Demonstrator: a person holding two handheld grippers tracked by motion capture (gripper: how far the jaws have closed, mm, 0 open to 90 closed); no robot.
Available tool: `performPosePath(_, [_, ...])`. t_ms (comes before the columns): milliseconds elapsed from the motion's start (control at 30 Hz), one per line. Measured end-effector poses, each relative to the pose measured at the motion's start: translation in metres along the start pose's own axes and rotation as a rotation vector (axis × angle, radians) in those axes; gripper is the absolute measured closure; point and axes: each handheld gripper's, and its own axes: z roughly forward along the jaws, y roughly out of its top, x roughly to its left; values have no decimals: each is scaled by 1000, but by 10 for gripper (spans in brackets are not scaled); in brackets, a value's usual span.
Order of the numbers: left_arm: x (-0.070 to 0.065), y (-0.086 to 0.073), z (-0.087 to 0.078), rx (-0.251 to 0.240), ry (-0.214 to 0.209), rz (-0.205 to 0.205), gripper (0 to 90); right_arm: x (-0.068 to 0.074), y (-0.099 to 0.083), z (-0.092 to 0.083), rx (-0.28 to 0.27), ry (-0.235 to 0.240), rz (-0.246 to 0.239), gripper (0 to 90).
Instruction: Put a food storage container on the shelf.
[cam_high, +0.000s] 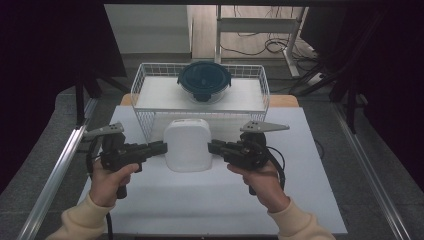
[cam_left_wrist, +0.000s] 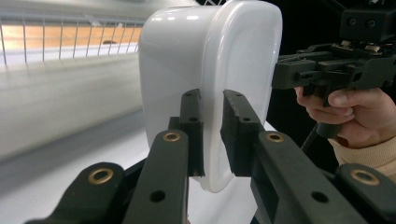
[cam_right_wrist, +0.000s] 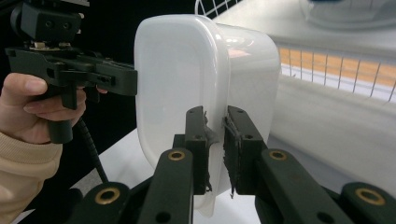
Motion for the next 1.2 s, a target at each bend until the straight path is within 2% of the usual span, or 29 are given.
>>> performPosePath(600, [0,55,5,-3,-30,28,789,-7,46,-11,-43,-17,-25,798])
performPosePath(833, [-1,78,8,-3,-13,51,789,-14,66,-12,-44,-22,-23,798])
performPosePath(1200, [1,109,12,-5,-15,71,790,-25,92,-15,-64,-22,-35,798])
